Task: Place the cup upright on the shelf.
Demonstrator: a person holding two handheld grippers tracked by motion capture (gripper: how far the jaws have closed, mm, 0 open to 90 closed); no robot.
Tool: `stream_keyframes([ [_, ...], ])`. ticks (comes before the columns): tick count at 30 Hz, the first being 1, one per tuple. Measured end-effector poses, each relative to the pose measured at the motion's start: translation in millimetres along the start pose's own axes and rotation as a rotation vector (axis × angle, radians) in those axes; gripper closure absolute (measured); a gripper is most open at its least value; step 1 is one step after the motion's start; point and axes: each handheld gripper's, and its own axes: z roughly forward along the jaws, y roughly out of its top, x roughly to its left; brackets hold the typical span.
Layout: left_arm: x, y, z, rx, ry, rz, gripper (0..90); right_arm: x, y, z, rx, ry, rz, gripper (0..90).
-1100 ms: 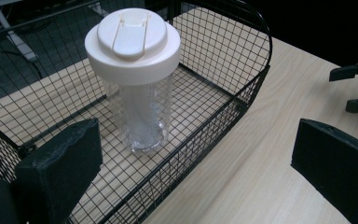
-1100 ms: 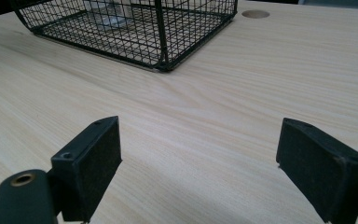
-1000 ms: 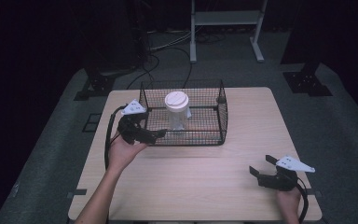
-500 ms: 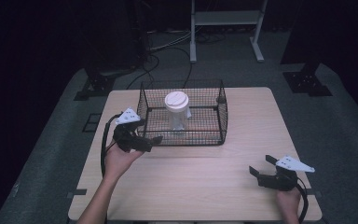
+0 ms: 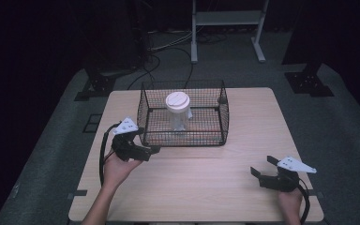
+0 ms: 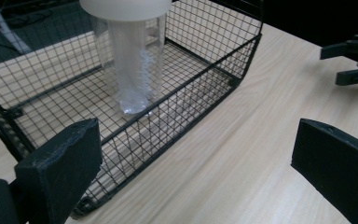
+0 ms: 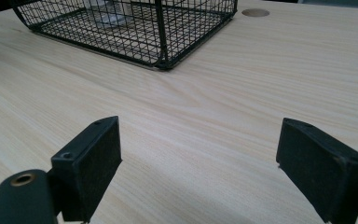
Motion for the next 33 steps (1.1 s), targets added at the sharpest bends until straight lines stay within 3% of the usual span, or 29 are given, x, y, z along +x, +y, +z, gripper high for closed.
stream_keyframes([
  [9, 1.6, -18.9, -2.7, -0.009, 0.003, -0.018, 0.9, 0.1, 0.0, -0.1, 0.001, 0.0, -0.002, 12.9],
  [18, -3.1, -34.1, -6.4, -0.013, 0.03, 0.017, 0.9, 0.5, 0.0, 0.0, 0.001, -0.001, -0.005, 12.9],
  [24, 0.9, -45.7, -10.3, -0.011, 0.019, -0.004, 0.9, 0.8, 0.0, 0.1, 0.001, -0.005, -0.008, 12.9],
  [33, -1.0, -60.7, -18.6, -0.023, 0.057, 0.011, 0.9, 1.2, 0.0, 0.0, 0.003, -0.008, -0.011, 12.9],
])
